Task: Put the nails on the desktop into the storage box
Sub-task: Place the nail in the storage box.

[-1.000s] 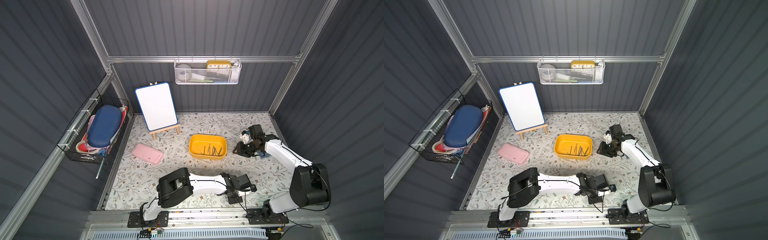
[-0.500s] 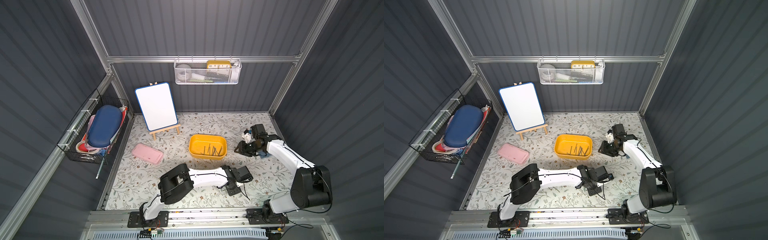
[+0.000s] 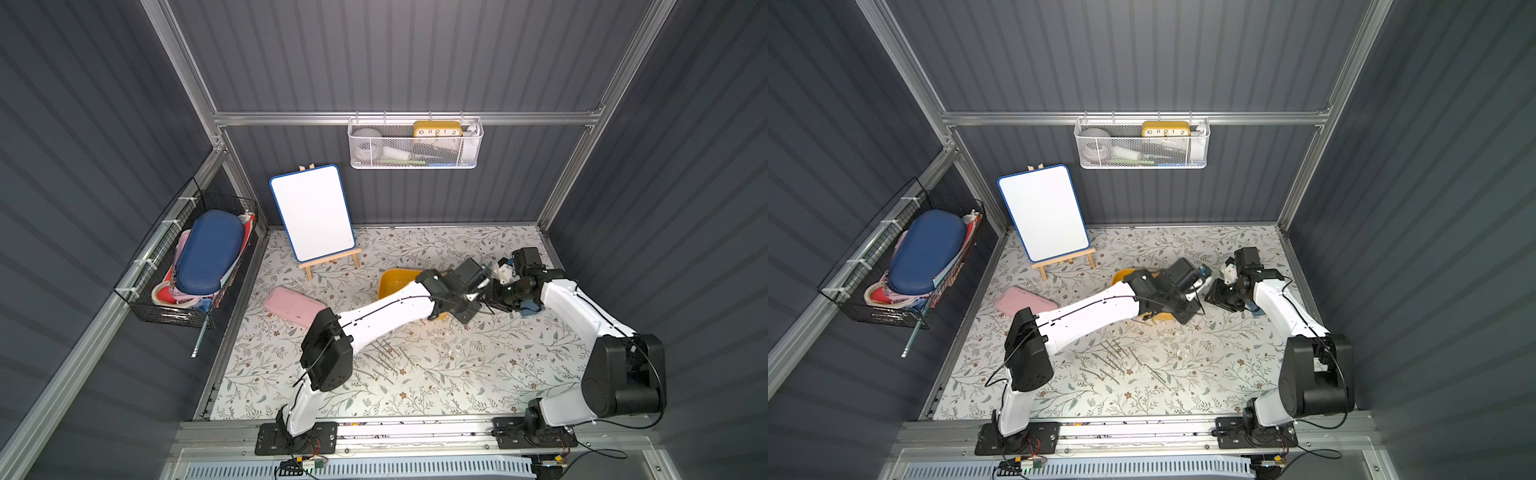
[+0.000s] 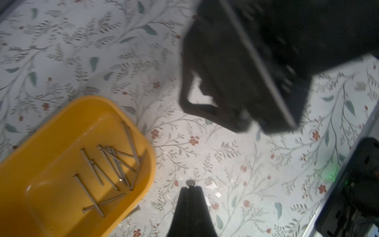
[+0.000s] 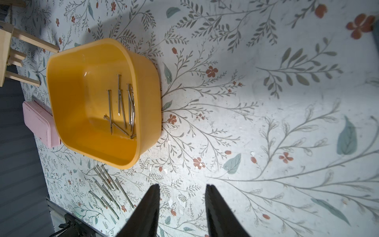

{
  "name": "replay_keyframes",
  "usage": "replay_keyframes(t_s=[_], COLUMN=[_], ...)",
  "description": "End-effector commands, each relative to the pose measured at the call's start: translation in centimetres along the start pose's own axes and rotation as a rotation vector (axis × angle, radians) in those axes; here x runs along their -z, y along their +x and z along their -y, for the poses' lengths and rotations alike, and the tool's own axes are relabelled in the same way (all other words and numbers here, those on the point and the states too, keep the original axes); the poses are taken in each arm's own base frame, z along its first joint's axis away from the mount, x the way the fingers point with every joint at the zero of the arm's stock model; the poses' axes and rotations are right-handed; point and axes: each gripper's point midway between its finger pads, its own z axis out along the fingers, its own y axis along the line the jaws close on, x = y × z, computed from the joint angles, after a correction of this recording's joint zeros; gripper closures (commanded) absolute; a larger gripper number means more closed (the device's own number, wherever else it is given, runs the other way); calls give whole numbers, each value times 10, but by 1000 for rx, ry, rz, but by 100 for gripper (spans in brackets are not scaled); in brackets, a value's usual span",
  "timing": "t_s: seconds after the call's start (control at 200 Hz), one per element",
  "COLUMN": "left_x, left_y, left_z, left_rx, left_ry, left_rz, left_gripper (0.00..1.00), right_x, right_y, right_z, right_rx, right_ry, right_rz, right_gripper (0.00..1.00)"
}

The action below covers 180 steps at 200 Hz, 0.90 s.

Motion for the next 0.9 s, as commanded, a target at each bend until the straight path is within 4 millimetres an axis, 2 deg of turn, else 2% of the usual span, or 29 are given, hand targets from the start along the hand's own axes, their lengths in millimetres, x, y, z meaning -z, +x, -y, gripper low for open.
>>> replay_keyframes(t_s=[0.0,0.11,0.245,0.37,0.655,0.815,0.865,0.895], left_x=[-17,-38,-65,-79,-89,-82,-78,-76], left_y=[8,12,35,62,97,93,89,87], left_z=[-67,-113,-142,-153,-179,-186,-187,-187], left_rx=[194,298,383,473,587,615,617,619], left_ry=[-73,-105,-132,-122,-182,-212,-217,-216], left_rz=[-54,-73,-135,-176,-200,-159,-147,-140], left_gripper=[100,100,100,100,100,100,96,90], right_x=[2,0,0,-1,-5,-5,-5,-6], right_y=[0,1,1,2,4,5,6,6], right_z=[-2,-1,0,-1,0,-1,-2,-2], right_rx=[18,17,20,22,21,19,19,18], right_ry=[-17,-14,-13,-16,-24,-29,-33,-36], right_rz=[-4,-10,-13,-19,-37,-38,-41,-44], right_gripper=[59,59,59,59,59,59,58,58])
